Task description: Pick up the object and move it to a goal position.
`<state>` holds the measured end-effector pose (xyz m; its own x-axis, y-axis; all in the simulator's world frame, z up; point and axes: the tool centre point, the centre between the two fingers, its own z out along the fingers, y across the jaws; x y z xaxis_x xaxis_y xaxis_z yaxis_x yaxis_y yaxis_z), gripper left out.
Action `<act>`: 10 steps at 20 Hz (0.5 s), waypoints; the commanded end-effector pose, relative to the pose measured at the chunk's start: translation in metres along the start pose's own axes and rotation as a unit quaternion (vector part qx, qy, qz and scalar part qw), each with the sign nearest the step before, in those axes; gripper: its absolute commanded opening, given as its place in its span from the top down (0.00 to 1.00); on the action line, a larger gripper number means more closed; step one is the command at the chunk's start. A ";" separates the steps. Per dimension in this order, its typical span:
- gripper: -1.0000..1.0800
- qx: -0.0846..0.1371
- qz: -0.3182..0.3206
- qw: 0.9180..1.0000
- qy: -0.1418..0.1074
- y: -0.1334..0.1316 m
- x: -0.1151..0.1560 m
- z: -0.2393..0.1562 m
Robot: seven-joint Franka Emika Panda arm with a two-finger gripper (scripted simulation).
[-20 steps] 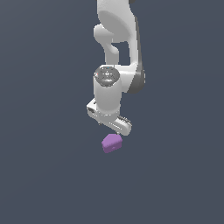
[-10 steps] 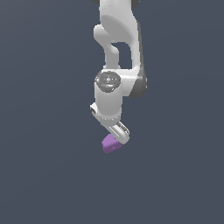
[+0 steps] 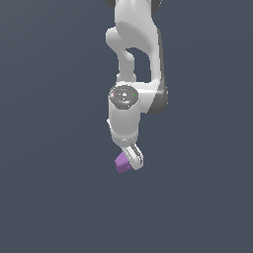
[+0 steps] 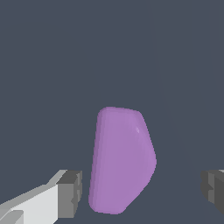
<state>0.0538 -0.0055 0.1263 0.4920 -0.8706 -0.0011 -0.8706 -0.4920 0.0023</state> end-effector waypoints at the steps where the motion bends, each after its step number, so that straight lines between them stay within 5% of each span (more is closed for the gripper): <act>1: 0.04 0.000 0.021 1.000 0.000 -0.002 0.000 0.001; 10: 0.04 0.001 0.054 0.999 0.000 -0.006 0.001 0.003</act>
<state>0.0594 -0.0032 0.1237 0.4011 -0.9161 -0.0001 -0.9161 -0.4011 0.0002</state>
